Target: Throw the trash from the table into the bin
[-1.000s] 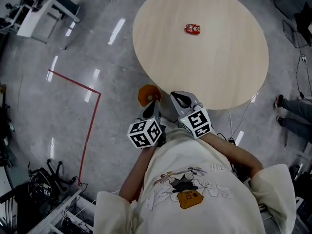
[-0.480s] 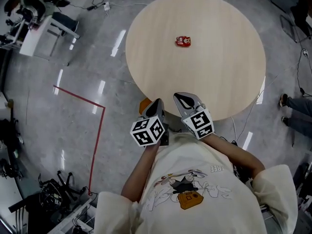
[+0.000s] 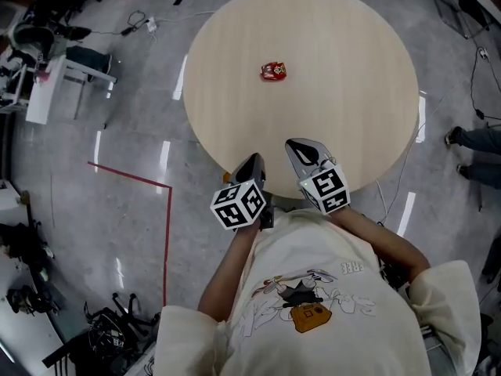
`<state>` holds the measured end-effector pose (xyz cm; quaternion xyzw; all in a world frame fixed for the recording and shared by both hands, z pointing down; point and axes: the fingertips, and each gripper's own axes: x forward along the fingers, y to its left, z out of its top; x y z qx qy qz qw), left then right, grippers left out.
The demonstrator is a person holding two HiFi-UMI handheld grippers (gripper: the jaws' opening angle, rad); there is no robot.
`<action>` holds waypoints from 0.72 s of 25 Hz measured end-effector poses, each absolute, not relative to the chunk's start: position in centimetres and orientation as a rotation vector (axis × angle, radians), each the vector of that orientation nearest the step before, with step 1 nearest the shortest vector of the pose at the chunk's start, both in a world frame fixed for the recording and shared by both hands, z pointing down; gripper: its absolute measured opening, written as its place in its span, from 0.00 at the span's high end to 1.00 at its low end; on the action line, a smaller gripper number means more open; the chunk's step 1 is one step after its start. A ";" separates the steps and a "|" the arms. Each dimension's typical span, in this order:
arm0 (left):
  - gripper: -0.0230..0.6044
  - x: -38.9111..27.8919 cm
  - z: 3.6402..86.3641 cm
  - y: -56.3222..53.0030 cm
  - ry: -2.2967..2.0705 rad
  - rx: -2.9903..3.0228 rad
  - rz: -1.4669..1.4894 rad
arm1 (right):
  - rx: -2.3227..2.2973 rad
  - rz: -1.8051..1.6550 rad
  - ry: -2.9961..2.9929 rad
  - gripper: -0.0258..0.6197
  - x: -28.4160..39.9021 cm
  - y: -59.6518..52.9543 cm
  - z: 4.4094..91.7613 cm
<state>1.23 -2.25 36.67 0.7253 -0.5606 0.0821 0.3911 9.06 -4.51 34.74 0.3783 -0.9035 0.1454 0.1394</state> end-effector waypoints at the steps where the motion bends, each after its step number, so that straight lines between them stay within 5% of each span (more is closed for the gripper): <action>1: 0.95 1.6 36.8 -2.8 -1.416 1.844 0.212 | 1.107 0.422 -2.599 0.95 9.8 -5.0 34.9; 18: 0.95 8.4 41.0 -14.7 -1.350 1.839 0.352 | 1.143 0.515 -2.524 0.95 17.6 -12.6 38.0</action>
